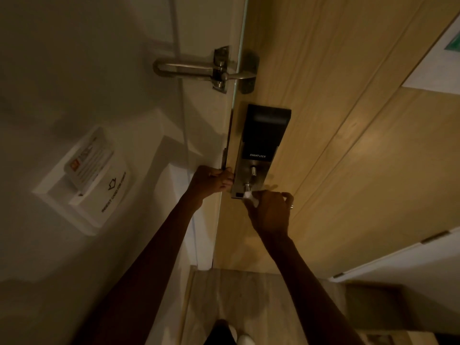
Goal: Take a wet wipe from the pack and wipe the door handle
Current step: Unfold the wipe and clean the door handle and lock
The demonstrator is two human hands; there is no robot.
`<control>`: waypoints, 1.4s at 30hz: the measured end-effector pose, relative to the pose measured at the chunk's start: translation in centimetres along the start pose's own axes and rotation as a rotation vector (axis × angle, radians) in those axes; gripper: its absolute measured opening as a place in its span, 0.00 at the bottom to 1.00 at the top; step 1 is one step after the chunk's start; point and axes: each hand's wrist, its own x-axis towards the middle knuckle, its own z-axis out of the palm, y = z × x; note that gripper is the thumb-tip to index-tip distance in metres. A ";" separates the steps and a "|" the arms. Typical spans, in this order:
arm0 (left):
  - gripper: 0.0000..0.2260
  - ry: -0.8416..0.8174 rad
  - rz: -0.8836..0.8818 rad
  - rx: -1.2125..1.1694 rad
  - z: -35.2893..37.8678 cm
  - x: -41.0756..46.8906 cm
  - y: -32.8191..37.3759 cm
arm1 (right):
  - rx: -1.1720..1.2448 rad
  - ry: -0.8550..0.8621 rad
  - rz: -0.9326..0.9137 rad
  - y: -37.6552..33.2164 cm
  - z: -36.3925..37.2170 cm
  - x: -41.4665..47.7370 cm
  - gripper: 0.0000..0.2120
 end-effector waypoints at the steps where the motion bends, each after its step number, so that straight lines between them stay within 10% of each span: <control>1: 0.15 0.000 -0.005 -0.004 0.0 0.0 0.0 | 0.016 0.005 -0.046 0.7 -0.5 -0.2 0.22; 19: 0.07 -0.009 0.004 -0.011 0.5 -0.6 0.7 | 0.269 0.159 0.364 -1.6 -0.1 1.8 0.12; 42: 0.13 0.037 -0.010 0.012 0.5 0.0 0.2 | 0.248 0.033 -0.162 4.0 -1.2 0.0 0.13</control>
